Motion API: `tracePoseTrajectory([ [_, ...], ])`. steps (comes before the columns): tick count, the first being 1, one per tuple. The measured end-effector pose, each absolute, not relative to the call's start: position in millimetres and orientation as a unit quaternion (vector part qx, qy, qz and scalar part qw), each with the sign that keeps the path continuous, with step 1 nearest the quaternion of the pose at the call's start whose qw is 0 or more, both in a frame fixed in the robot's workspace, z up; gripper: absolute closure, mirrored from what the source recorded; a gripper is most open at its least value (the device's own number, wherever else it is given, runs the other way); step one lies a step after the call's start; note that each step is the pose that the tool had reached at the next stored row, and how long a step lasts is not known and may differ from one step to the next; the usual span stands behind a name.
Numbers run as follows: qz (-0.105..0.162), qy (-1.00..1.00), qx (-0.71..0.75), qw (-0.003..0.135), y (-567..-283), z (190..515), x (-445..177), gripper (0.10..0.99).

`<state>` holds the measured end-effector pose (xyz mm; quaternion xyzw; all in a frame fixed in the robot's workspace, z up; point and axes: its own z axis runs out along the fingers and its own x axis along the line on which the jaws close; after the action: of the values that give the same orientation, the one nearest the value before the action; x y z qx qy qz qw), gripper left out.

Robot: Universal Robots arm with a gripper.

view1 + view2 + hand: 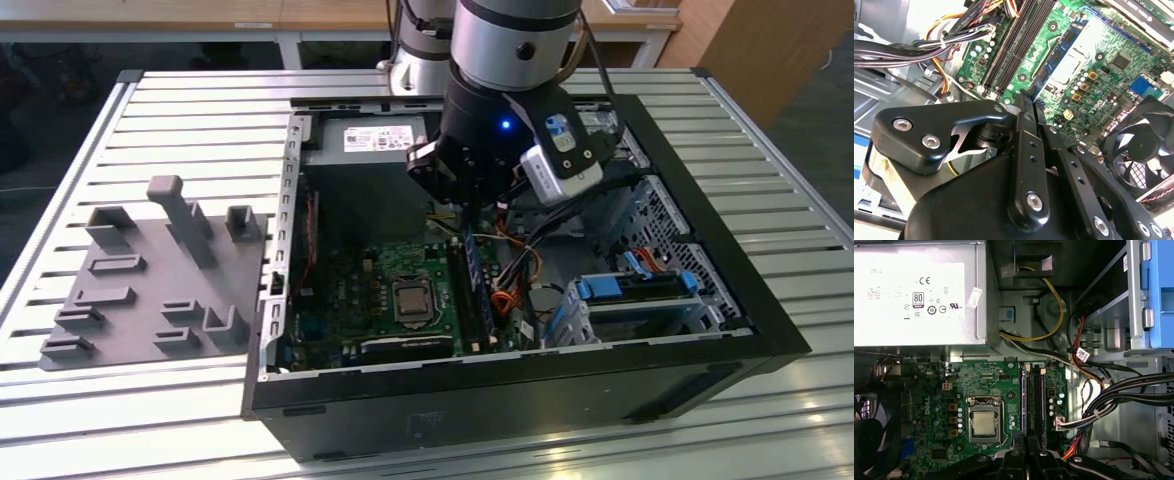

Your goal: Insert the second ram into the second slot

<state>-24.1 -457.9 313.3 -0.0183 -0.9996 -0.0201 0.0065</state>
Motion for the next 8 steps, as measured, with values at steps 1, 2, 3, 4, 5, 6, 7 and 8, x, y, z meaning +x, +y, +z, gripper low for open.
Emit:
tracePoseTrajectory([
  [1,-0.020,-1.000,-0.018,0.007,-457.9,312.9,-24.0,0.949],
  [2,-0.020,-1.000,-0.018,0.007,-457.9,312.5,-24.0,0.949],
  [3,-0.020,-1.000,-0.018,0.007,-457.9,312.0,-24.0,0.949],
  [4,-0.020,-1.000,-0.018,0.007,-457.9,311.6,-24.0,0.949],
  [5,-0.020,-1.000,-0.018,0.007,-457.9,311.2,-24.0,0.949],
  [6,-0.020,-1.000,-0.018,0.007,-457.9,310.8,-24.0,0.949],
  [7,-0.020,-1.000,-0.018,0.007,-457.9,310.3,-24.0,0.949],
  [8,-0.020,-1.000,-0.018,0.007,-457.9,309.9,-24.1,0.949],
])
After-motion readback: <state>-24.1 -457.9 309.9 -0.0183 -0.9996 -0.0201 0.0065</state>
